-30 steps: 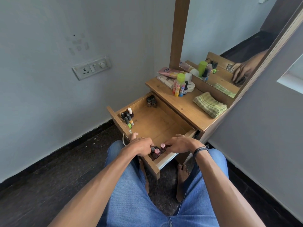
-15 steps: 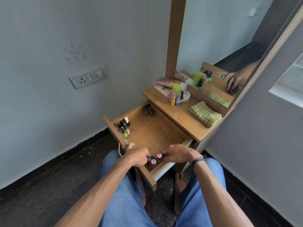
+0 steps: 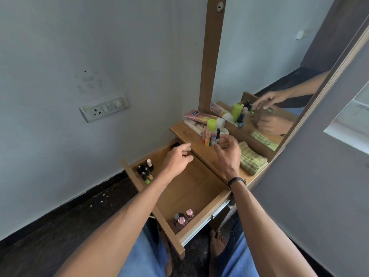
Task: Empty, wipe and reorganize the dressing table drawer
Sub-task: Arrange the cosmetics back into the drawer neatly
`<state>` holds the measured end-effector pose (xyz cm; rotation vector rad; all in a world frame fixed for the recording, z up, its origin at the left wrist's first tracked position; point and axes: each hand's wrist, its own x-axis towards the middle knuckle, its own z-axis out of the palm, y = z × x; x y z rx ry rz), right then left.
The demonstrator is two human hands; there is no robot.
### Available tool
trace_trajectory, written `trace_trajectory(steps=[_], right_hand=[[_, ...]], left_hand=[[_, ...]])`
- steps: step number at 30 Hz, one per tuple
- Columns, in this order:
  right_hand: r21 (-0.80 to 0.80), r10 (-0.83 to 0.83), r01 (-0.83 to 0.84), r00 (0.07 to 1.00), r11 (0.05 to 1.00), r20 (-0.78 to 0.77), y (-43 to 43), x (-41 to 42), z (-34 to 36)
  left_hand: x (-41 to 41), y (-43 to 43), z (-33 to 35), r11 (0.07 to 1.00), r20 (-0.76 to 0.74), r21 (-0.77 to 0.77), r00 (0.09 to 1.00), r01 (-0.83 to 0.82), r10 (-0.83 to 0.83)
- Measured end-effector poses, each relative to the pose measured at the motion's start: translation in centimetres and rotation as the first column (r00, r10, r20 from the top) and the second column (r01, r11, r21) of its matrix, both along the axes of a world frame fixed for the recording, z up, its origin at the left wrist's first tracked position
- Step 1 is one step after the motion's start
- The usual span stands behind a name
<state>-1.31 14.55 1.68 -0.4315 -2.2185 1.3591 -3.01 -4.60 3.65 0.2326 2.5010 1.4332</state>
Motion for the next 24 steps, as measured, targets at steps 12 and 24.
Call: trace_trajectory(steps=[12,24], right_hand=[[0.020,-0.012,0.014,0.996,1.000,-0.090,0.1,-2.8,-2.1],[-0.020,0.066,-0.067,0.997,0.998,-0.050,0.1,-2.7,-2.3]], left_hand=[[-6.2,6.2,-2.2,0.950,0.117,0.286,0.989,-0.126,0.095],[-5.4,6.5,-2.4,0.974,0.037,0.222,0.998,-0.055,0.048]])
